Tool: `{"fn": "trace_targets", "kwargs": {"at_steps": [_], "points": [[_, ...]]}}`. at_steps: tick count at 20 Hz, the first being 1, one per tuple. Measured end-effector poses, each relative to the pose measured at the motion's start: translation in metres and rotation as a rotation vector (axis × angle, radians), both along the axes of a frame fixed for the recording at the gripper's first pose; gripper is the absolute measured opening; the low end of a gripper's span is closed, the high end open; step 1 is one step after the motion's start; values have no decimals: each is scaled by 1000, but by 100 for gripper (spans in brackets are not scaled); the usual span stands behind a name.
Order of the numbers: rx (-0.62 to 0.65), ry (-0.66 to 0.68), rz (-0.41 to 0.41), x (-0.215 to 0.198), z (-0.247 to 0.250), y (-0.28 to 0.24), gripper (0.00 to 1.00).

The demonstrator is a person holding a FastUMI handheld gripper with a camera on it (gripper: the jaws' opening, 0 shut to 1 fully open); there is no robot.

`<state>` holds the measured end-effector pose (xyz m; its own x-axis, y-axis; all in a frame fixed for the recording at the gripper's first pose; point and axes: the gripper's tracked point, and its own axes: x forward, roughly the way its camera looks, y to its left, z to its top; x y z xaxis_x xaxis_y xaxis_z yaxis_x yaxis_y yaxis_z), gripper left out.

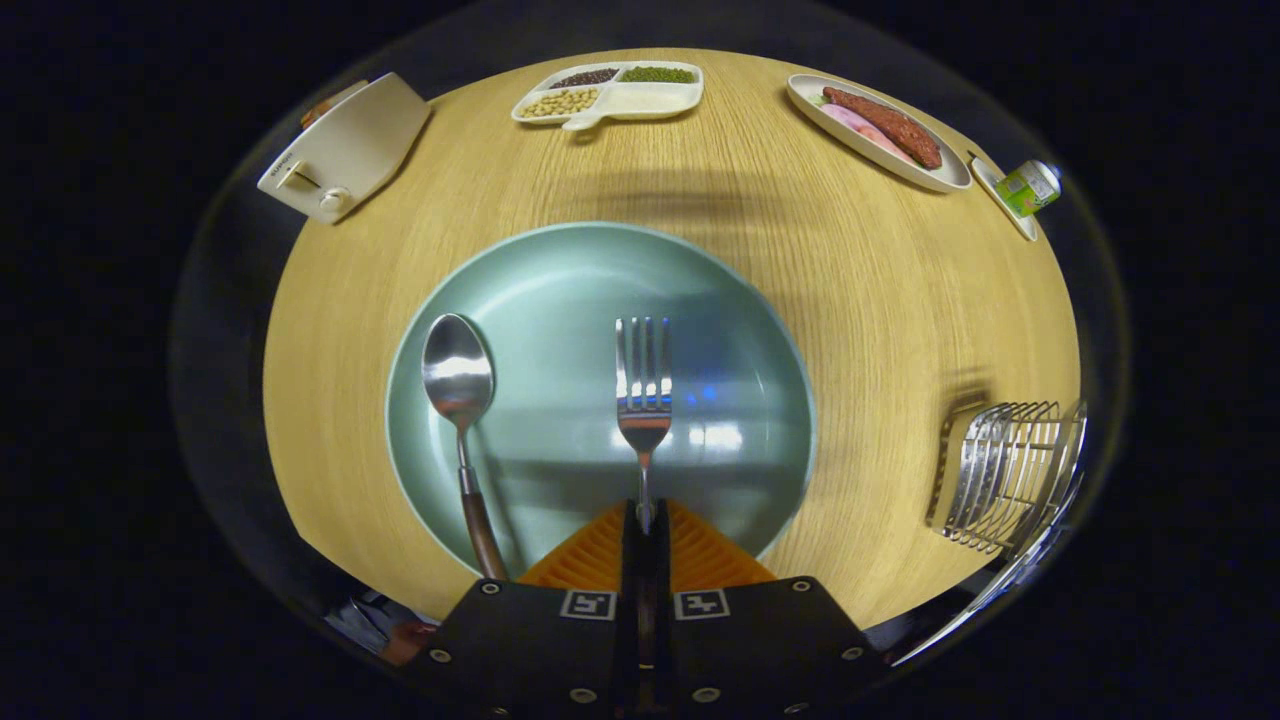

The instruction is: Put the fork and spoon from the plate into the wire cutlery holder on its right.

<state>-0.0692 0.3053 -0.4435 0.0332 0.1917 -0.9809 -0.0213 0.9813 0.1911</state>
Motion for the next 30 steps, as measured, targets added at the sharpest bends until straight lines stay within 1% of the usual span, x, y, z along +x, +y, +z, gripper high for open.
{"fn": "trace_targets", "kwargs": {"at_steps": [1,3,7,11,13,15,19,21,24,30], "points": [[2,-25,5,3,5,-2,4],[2,-71,11,7,17,-8,4],[32,-146,-25,13,57,-30,3],[24,-211,-59,14,94,-74,3],[29,-222,-96,8,110,-98,3],[2,-237,-119,3,119,-130,3],[-98,-235,-109,-12,120,-188,3],[-91,-211,-133,-19,117,-201,3],[-102,-183,-145,-24,106,-221,3],[-112,-137,-131,-35,94,-241,4]]}}
